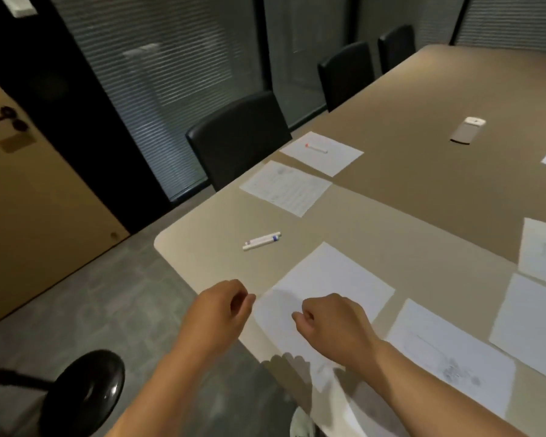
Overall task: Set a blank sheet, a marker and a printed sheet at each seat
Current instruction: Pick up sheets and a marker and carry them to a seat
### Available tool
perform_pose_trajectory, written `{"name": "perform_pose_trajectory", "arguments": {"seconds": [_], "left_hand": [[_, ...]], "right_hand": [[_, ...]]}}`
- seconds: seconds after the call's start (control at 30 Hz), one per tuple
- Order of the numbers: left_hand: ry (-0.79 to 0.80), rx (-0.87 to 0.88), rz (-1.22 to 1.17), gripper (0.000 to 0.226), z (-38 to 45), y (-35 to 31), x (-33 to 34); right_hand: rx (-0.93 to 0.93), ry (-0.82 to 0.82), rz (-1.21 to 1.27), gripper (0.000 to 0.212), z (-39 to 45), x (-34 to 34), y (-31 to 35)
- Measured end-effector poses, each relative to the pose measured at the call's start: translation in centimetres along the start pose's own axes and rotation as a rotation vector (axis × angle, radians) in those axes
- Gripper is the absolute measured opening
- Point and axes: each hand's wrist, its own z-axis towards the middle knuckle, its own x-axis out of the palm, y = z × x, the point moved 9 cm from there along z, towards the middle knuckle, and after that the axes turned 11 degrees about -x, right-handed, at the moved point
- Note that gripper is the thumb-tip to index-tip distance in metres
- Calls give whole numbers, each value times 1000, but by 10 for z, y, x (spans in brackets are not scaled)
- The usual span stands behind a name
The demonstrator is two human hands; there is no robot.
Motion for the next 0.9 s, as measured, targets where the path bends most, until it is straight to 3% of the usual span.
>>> {"name": "perform_pose_trajectory", "arguments": {"seconds": [0.2, 0.5, 0.73, 0.9], "left_hand": [[2, 47, 1, 12, 106, 10, 5], [223, 100, 125, 14, 234, 32, 55], [486, 144, 319, 30, 293, 61, 144], [505, 313, 508, 32, 305, 58, 183]], "right_hand": [[46, -27, 34, 43, 107, -3, -20], [138, 43, 93, 36, 196, 7, -32], [319, 35, 49, 25, 204, 18, -47], [531, 31, 71, 27, 169, 37, -62]]}}
